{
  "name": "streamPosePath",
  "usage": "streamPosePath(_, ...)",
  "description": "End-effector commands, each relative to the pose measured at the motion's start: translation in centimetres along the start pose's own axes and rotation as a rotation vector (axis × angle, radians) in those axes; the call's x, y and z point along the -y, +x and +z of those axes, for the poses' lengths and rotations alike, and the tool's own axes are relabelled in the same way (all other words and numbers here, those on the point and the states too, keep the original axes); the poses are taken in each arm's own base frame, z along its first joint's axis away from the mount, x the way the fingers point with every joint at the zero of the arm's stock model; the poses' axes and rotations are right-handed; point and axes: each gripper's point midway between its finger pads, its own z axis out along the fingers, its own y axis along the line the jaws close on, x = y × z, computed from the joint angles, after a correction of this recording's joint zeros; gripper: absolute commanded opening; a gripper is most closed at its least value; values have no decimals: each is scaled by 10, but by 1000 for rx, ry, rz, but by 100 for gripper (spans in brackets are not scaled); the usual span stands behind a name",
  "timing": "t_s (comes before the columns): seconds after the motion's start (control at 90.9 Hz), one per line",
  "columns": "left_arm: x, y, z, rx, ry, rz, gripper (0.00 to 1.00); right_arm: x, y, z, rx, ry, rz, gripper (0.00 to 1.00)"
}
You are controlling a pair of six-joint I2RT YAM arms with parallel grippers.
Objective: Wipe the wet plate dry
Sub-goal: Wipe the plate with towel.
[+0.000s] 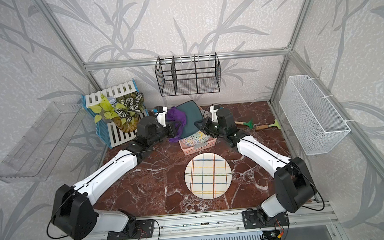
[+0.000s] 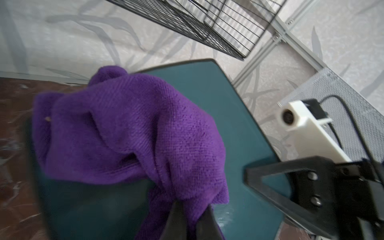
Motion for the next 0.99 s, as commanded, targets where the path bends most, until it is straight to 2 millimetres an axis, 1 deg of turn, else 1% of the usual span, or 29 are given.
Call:
streamPosePath(0.0, -19, -22, -8, 40, -89, -14, 0, -131, 5, -54, 53, -377, -269, 0)
streamPosePath(0.022, -17, -27, -7, 43, -87, -3, 0, -131, 15, -53, 30, -373, -297, 0)
streamPosePath(0.077, -4, -37, -4, 43, -44, 27, 0, -132, 37, -50, -22, -367, -350, 0)
streamPosePath(0.121, 15, -40, -1, 24, 40, 56, 0, -133, 49, -48, -53, -374, -366, 0)
streamPosePath(0.154, 33, -38, 2, 0, 124, 81, 0, -133, 54, -47, -63, -377, -365, 0)
streamPosePath(0.198, 55, -31, 5, -32, 217, 118, 0, -132, 51, -47, -43, -373, -351, 0)
streamPosePath(0.242, 70, -22, 6, -61, 269, 141, 0, -133, 43, -49, 2, -371, -350, 0)
streamPosePath(0.286, 81, -13, 5, -77, 297, 154, 0, -136, 30, -55, 52, -366, -344, 0)
streamPosePath(0.33, 86, -4, 3, -88, 313, 162, 0, -139, 13, -64, 106, -359, -318, 0)
streamPosePath(0.363, 86, 0, 1, -90, 311, 170, 0, -140, -2, -72, 154, -359, -300, 0)
streamPosePath(0.407, 81, 6, 0, -99, 289, 169, 0, -142, -20, -82, 203, -371, -272, 0)
streamPosePath(0.418, 79, 7, -1, -99, 281, 167, 0, -141, -28, -86, 227, -370, -275, 0)
streamPosePath(0.44, 74, 10, -1, -104, 262, 164, 0, -145, -31, -91, 233, -389, -256, 0)
streamPosePath(0.451, 72, 11, -2, -106, 253, 162, 0, -144, -38, -95, 254, -389, -260, 0)
streamPosePath(0.473, 67, 13, -3, -111, 233, 160, 0, -145, -43, -100, 266, -400, -254, 0)
streamPosePath(0.528, 52, 18, -6, -114, 181, 147, 0, -150, -49, -110, 277, -420, -249, 0)
streamPosePath(0.594, 28, 11, -10, -96, 100, 95, 0, -162, -43, -118, 244, -448, -278, 0)
streamPosePath(0.649, 16, -2, -12, -71, 75, 44, 0, -169, -27, -116, 181, -456, -308, 0)
streamPosePath(0.682, 14, -13, -14, -45, 72, 32, 0, -173, -16, -112, 149, -458, -326, 0)
streamPosePath(0.726, 19, -26, -13, -16, 80, 34, 0, -178, 1, -106, 111, -464, -353, 0)
streamPosePath(0.759, 28, -34, -11, -10, 105, 50, 0, -182, 13, -101, 88, -472, -366, 0)
streamPosePath(0.792, 40, -39, -7, -12, 139, 69, 0, -184, 24, -96, 65, -480, -386, 0)
streamPosePath(0.814, 50, -41, -4, -17, 161, 88, 0, -185, 29, -94, 54, -484, -395, 0)
streamPosePath(0.858, 73, -37, 2, -39, 205, 146, 0, -185, 35, -90, 34, -487, -399, 0)
streamPosePath(0.913, 99, -19, 14, -100, 235, 233, 0, -183, 32, -88, 49, -479, -387, 0)
streamPosePath(0.957, 118, -8, 19, -132, 261, 288, 0, -178, 22, -90, 107, -454, -375, 0)
streamPosePath(0.979, 124, -2, 21, -146, 273, 299, 0, -174, 17, -92, 134, -439, -369, 0)
